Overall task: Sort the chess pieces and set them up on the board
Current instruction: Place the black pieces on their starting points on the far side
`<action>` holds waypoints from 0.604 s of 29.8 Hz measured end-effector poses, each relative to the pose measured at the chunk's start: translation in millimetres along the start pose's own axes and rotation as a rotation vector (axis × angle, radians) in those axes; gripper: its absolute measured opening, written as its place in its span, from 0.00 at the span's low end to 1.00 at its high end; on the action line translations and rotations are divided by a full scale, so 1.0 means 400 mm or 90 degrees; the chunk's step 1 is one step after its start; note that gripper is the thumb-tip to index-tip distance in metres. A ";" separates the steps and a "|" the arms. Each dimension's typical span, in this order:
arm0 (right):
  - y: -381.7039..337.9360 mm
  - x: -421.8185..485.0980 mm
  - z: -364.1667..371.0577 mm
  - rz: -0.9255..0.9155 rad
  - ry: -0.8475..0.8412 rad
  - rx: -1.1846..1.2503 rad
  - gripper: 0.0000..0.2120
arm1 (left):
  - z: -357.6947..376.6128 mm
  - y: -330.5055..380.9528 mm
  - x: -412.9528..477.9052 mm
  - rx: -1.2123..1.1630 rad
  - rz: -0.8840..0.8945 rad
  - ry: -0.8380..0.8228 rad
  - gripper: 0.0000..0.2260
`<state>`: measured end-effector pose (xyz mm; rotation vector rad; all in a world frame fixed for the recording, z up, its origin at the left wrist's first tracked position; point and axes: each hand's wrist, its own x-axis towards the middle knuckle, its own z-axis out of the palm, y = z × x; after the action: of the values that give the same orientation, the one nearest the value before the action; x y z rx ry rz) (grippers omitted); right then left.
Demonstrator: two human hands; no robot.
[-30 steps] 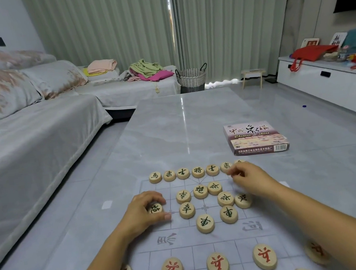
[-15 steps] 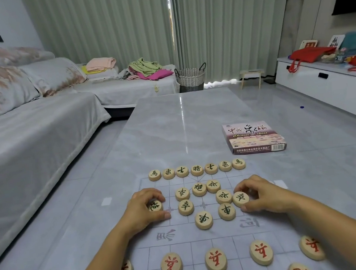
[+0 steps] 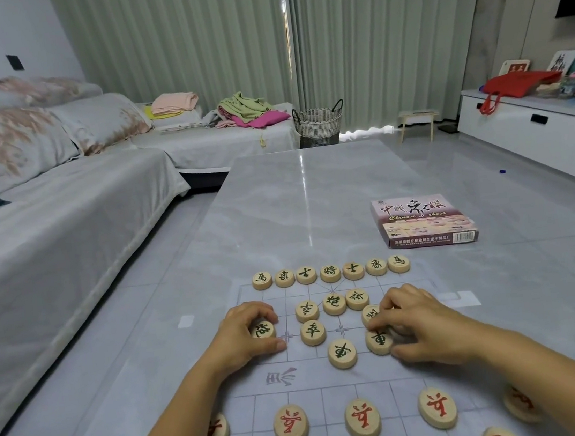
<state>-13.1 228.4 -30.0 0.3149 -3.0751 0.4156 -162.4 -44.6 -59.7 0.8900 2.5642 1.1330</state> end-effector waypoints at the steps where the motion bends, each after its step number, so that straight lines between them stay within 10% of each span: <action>1: -0.005 -0.001 -0.002 -0.003 -0.002 -0.005 0.20 | 0.001 -0.003 0.001 -0.001 0.002 0.002 0.14; 9: 0.090 -0.025 -0.052 0.281 0.205 0.212 0.12 | -0.004 0.003 -0.004 -0.015 -0.009 -0.009 0.15; 18: 0.152 -0.055 -0.039 0.381 0.041 0.129 0.21 | 0.076 0.171 -0.032 0.262 0.170 -0.073 0.33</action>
<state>-4.0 294.2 -31.9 -0.6234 -3.0062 0.7305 -109.4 1.8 -31.7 1.3778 2.6836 0.5872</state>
